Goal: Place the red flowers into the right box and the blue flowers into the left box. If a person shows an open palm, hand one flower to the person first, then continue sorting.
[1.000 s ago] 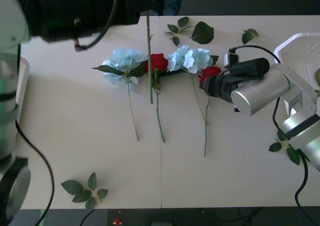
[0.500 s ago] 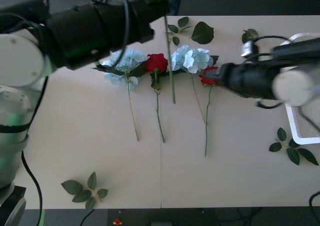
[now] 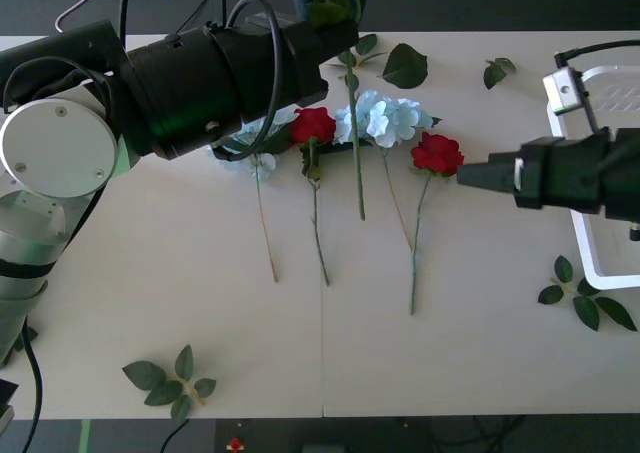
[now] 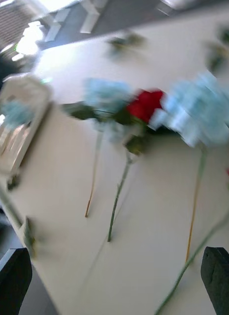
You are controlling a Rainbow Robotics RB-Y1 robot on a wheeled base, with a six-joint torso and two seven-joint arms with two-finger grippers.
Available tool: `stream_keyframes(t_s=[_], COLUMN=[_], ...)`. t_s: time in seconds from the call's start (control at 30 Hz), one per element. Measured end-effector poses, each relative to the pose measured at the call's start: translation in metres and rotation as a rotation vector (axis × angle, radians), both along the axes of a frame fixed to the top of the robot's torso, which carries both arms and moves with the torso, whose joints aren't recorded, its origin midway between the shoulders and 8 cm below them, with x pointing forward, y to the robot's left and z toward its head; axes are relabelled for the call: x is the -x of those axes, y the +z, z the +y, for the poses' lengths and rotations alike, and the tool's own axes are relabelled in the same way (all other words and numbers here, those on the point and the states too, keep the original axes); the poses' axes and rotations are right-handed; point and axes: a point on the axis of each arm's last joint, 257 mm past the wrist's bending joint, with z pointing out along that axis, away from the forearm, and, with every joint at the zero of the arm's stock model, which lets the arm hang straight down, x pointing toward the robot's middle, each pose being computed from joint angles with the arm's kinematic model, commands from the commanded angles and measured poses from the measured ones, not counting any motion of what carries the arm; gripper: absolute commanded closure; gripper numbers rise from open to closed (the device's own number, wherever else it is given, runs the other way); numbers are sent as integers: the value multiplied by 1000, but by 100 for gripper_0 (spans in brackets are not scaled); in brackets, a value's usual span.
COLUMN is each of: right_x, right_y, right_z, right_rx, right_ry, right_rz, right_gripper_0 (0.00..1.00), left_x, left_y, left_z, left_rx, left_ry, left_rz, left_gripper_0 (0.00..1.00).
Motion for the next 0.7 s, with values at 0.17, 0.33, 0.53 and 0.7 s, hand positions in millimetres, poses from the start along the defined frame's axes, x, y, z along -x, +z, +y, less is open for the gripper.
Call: stream_keyframes(t_s=[0.17, 0.33, 0.53, 0.7], right_x=[18, 28, 28, 29], right_y=[21, 40, 50, 47], right_z=[12, 23, 38, 62], right_rx=[-53, -26, -82, -91], right_ry=[115, 230, 242, 281], right_rz=[-107, -317, -353, -372], right_gripper_0=[0, 0, 0, 0], left_x=[2, 2, 2, 2], left_y=[1, 1, 1, 1], left_z=[-1, -1, -1, -1], left_rx=[8, 8, 8, 8], left_ry=[-8, -8, -8, -8], left_rz=[7, 7, 7, 7], left_gripper_0=[100, 100, 100, 100])
